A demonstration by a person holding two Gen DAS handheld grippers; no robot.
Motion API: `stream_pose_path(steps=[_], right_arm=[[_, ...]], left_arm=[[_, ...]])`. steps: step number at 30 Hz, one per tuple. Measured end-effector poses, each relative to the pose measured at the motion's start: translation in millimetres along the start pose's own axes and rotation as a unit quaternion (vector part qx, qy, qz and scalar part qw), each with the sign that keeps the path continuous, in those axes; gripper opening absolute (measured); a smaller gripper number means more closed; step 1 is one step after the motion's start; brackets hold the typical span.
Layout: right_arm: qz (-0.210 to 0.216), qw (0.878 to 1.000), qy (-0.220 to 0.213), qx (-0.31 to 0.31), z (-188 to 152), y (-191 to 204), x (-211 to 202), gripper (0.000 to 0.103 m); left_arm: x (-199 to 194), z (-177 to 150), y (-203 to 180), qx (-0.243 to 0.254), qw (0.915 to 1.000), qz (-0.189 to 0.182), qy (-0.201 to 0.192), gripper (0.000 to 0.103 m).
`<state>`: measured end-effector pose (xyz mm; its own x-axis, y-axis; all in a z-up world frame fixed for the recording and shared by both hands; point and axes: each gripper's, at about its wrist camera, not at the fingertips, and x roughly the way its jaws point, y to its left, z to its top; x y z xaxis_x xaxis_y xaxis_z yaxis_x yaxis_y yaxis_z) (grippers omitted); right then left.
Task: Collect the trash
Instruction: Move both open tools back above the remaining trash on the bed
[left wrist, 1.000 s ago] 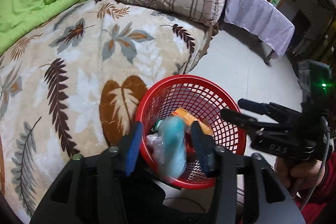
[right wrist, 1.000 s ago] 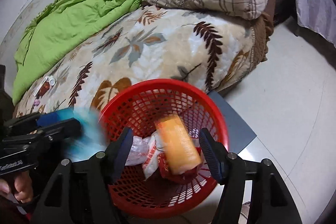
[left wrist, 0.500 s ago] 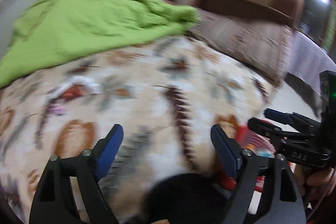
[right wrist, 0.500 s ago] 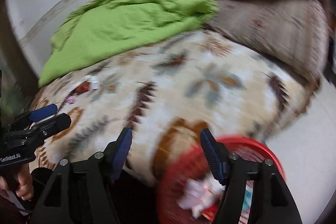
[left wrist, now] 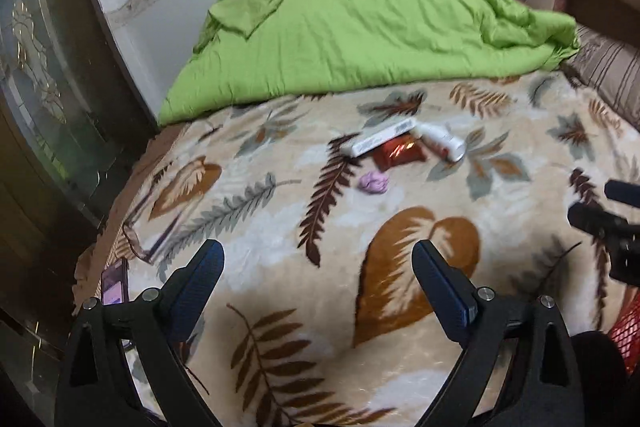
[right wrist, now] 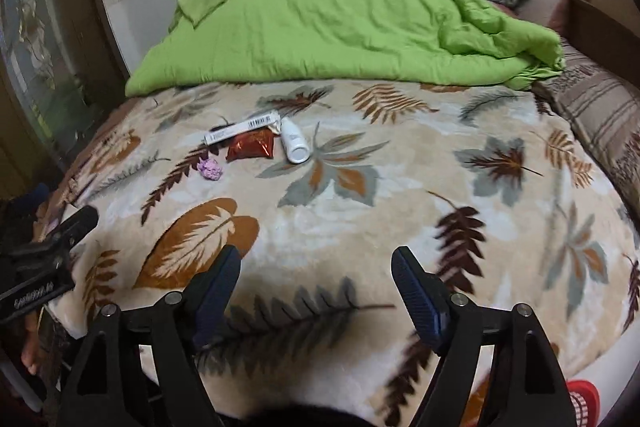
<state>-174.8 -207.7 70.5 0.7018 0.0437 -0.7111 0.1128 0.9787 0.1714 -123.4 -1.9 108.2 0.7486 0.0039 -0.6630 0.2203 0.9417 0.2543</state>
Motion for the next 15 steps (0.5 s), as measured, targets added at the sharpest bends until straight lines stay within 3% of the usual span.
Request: stream_pose_path(steps=[10,15], right_arm=[[-0.030,0.999,0.015,-0.001,34,-2,61,0.083],[-0.040,0.999,0.020,0.002,44,-9,89,0.084]], left_arm=[[59,-9,-2,-0.060,0.9934,-0.077,0.062,0.094],[88,-2,-3,-0.071,0.9923,-0.073,0.071,0.094]])
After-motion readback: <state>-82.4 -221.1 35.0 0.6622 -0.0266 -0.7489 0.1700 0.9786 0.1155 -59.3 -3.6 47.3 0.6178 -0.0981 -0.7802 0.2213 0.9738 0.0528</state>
